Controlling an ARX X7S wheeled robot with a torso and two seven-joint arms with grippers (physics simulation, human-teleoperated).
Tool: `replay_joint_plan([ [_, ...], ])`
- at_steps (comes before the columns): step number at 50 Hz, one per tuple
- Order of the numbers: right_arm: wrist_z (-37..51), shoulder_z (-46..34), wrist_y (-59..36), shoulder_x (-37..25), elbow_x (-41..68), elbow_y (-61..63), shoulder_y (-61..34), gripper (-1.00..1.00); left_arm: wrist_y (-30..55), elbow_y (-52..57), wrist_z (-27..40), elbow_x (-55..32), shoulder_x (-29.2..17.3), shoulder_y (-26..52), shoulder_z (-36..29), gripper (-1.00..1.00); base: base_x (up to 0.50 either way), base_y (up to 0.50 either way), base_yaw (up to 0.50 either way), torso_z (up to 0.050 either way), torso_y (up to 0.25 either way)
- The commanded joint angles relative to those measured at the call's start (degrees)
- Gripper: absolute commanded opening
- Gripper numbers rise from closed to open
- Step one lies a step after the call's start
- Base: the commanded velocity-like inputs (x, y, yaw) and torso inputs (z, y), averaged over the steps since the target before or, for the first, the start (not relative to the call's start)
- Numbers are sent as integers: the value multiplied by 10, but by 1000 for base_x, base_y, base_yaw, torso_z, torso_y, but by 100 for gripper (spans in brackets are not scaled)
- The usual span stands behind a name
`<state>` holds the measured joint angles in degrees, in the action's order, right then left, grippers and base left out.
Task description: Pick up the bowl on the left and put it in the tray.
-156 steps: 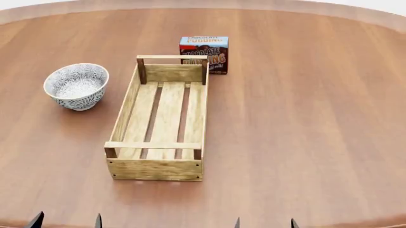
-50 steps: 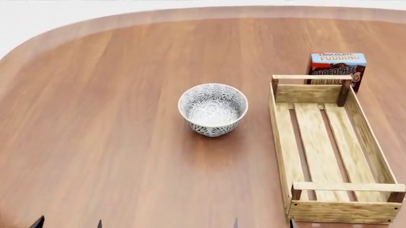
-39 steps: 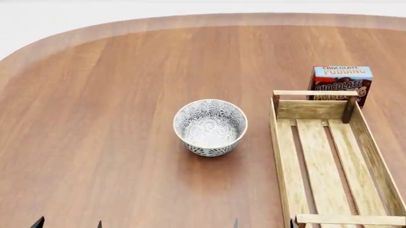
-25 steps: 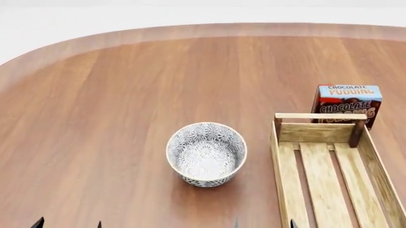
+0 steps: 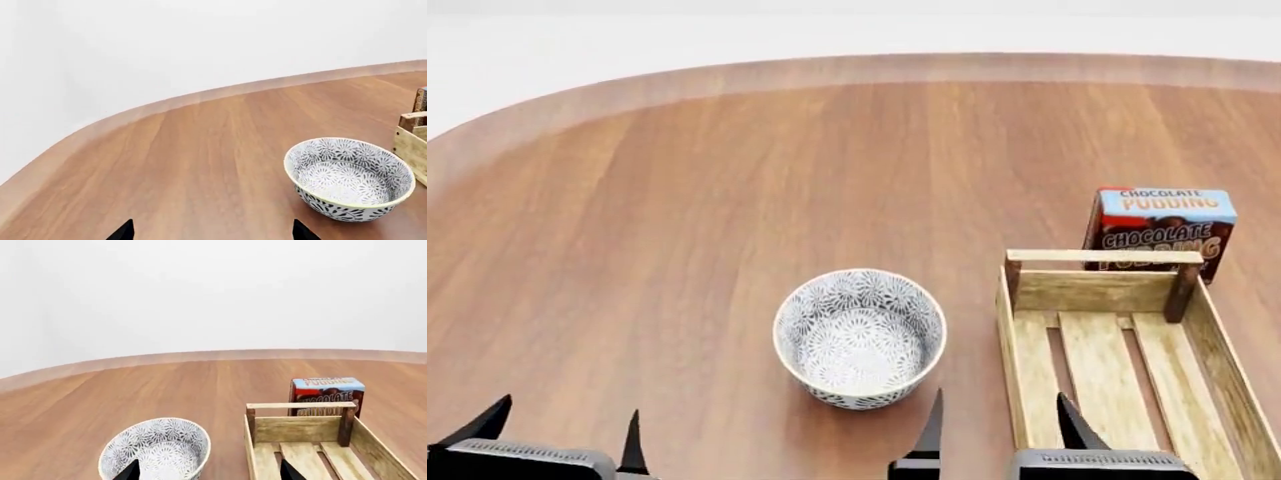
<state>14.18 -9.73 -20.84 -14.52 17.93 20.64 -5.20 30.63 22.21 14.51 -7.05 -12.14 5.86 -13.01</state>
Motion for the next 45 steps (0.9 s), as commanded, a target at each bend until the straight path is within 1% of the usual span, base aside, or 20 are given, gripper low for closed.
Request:
replay_joint_plan([
  [1, 17, 39, -193, -27, 59, 163, -62, 100, 78, 146, -48, -48, -10, 20, 26, 100, 0, 0, 0, 33, 0],
  [3, 20, 48, -211, -30, 72, 179, -70, 100, 100, 155, -51, -63, -9, 29, 34, 100, 0, 0, 0, 50, 0],
  [7, 23, 55, -222, -30, 82, 183, -76, 100, 112, 158, -49, -69, -8, 33, 36, 100, 0, 0, 0, 50, 0],
  [27, 26, 40, -235, -44, 81, 188, -93, 100, 128, 143, -48, -98, -4, 39, 54, 100, 0, 0, 0, 50, 0],
  [33, 26, 38, -233, -45, 79, 177, -98, 100, 130, 123, -43, -97, -2, 44, 55, 100, 0, 0, 0, 50, 0],
  [36, 27, 36, -232, -46, 76, 173, -101, 100, 136, 111, -23, -81, -1, 51, 52, 100, 0, 0, 0, 50, 0],
  [41, 28, 32, -226, -48, 71, 173, -97, 100, 129, 106, -24, -86, 1, 51, 57, 100, 0, 0, 0, 7, 0],
  [42, 27, 30, -222, -49, 70, 173, -94, 100, 103, 102, -29, -94, 7, 44, 72, 100, 0, 0, 0, 0, 0],
  [43, 27, 30, -220, -49, 70, 173, -93, 100, 98, 101, -30, -98, 8, 42, 75, 100, 0, 0, 0, 0, 0],
  [44, 26, 30, -217, -49, 70, 172, -92, 100, 100, 101, -30, -84, -1, 44, 60, 100, 0, 0, 0, 0, 0],
  [45, 26, 29, -215, -49, 69, 171, -92, 100, 95, 101, -30, -83, 0, 42, 59, 100, 0, 0, 0, 0, 0],
])
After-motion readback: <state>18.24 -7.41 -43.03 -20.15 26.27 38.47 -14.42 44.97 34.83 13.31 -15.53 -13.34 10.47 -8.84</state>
